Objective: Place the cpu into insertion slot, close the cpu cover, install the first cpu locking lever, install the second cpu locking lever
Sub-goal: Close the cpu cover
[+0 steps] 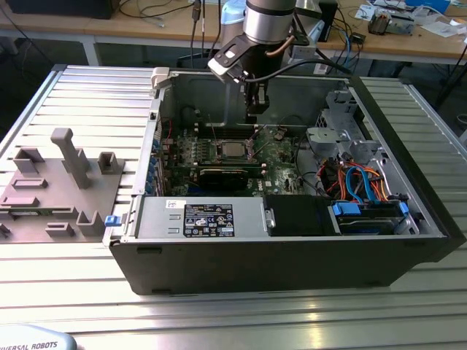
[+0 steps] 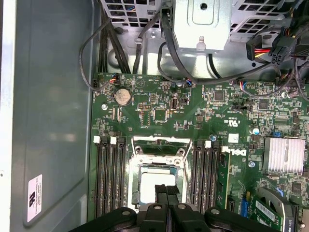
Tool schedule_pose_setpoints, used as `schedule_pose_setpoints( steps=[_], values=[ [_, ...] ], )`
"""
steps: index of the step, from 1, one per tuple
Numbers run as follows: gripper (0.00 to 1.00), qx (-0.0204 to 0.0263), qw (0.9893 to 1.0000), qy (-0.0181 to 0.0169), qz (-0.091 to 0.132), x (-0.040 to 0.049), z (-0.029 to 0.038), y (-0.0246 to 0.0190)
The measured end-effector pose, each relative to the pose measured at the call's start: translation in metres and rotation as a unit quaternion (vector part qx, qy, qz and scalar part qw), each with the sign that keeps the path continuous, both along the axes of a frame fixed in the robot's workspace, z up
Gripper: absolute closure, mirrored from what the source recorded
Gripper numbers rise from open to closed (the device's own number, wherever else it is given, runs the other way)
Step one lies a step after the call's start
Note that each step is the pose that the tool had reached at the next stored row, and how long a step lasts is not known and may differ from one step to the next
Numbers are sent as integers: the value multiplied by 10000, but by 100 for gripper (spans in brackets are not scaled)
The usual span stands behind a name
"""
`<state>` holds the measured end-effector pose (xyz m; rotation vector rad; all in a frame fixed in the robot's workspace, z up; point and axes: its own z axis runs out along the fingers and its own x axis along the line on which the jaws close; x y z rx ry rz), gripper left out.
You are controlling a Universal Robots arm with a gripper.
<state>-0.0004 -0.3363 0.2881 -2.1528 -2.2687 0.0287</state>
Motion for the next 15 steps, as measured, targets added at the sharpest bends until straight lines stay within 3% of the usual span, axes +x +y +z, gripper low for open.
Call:
schedule_pose_setpoints(
  steps=[15],
  values=[
    [89,0,10000,0,0,53,-4,0]
  ],
)
